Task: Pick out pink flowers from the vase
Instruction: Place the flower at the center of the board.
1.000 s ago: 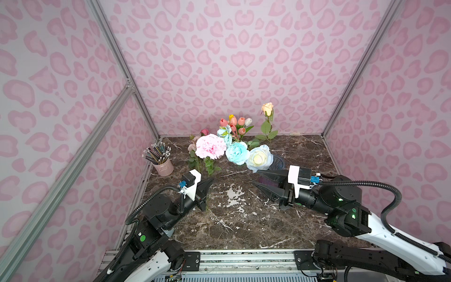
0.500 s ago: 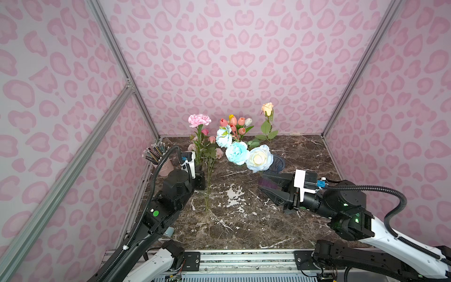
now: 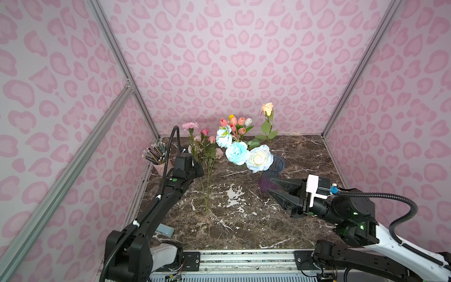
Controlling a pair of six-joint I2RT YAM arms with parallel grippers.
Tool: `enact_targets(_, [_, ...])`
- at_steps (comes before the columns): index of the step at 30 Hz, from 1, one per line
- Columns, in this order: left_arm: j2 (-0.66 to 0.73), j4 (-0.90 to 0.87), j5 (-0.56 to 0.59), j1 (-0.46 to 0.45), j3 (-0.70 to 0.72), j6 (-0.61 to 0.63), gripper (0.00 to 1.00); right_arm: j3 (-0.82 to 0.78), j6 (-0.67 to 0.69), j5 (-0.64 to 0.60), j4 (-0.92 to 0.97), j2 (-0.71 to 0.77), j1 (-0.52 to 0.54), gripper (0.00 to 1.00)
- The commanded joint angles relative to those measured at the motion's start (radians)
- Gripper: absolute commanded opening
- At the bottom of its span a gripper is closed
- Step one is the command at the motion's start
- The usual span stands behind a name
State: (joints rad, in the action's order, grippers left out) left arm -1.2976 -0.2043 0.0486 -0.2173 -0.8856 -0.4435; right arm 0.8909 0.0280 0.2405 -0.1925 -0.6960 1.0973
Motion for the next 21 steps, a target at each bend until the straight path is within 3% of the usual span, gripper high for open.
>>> enact_targets(1, [-0.089, 0.077, -0.049, 0.015, -0.023, 0.057, 0.02, -0.009, -0.005, -0.009, -0.05, 0.001, 0.001, 0.34])
enact_targets(4, [-0.192, 0.043, -0.034, 0.028, -0.081, 0.091, 0.02, -0.014, -0.002, -0.004, -0.047, -0.005, 0.0, 0.34])
enact_targets(15, [-0.425, 0.071, -0.182, 0.118, -0.153, 0.083, 0.02, -0.016, 0.024, -0.035, -0.012, 0.016, 0.0, 0.34])
enact_targets(21, [-0.53, 0.054, -0.237, 0.125, -0.214, 0.104, 0.02, -0.032, 0.03, -0.047, -0.017, 0.02, 0.001, 0.34])
